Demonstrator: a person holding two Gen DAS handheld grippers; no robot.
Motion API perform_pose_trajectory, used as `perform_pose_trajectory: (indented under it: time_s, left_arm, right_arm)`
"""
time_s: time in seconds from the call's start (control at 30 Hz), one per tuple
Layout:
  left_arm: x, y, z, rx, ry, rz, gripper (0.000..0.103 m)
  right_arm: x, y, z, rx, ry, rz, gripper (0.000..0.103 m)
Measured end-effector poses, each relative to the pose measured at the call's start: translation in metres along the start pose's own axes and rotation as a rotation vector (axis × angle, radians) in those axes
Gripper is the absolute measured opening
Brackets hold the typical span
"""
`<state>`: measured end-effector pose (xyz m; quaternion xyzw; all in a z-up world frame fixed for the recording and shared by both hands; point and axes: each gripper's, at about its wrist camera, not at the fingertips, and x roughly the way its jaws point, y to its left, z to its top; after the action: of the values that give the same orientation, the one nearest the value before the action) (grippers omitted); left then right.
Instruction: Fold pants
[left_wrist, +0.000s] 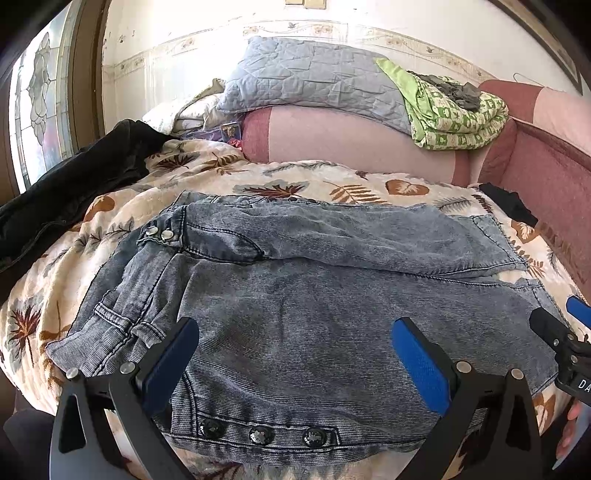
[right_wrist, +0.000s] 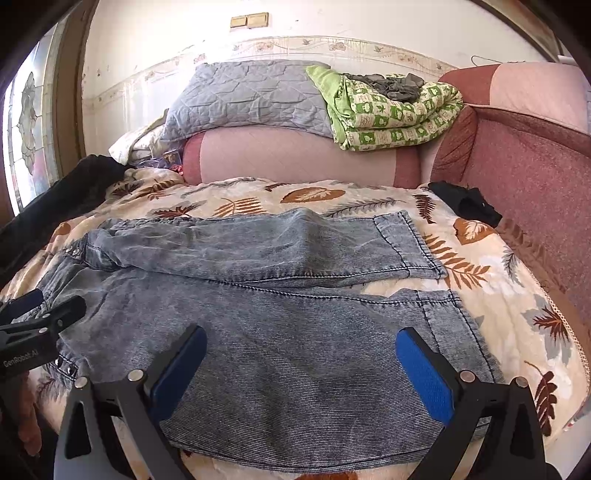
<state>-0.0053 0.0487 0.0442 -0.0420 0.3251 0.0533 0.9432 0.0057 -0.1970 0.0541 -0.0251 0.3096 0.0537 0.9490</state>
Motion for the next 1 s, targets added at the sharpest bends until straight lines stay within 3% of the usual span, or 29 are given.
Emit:
perform_pose_trajectory:
  time_s: [0.43,0.53,0.6,0.7,0.8,1.0]
  left_arm:
    - [0.001,0.006,0.000,-0.023,0.010,0.000,0.103]
    - [0.001,0.014,0.003,-0.038,0.023,0.001,0.103]
    - [-0.001,0.025,0.008,-0.066,0.051,-0.006,0.103]
    - [-0.002,0.060,0.019,-0.170,0.136,-0.002,0.103]
    - [-0.003,0.095,0.017,-0.246,0.194,0.054,0.103]
    - [0.001,0.153,0.011,-0.346,0.268,0.154,0.103]
  right_arm:
    - [0.003,-0.010,0.000,0.036,0.017,-0.001,0.103]
    - [0.000,-0.034,0.005,0.145,0.050,0.027,0.103]
    - [-0.007,-0.065,0.012,0.284,0.076,0.087,0.103]
    - [-0.009,-0.117,0.015,0.450,0.221,0.152,0.103]
    - [-0.007,-0.171,0.003,0.577,0.381,0.160,0.103]
    - [0.009,-0.224,-0.028,0.764,0.510,0.223,0.103]
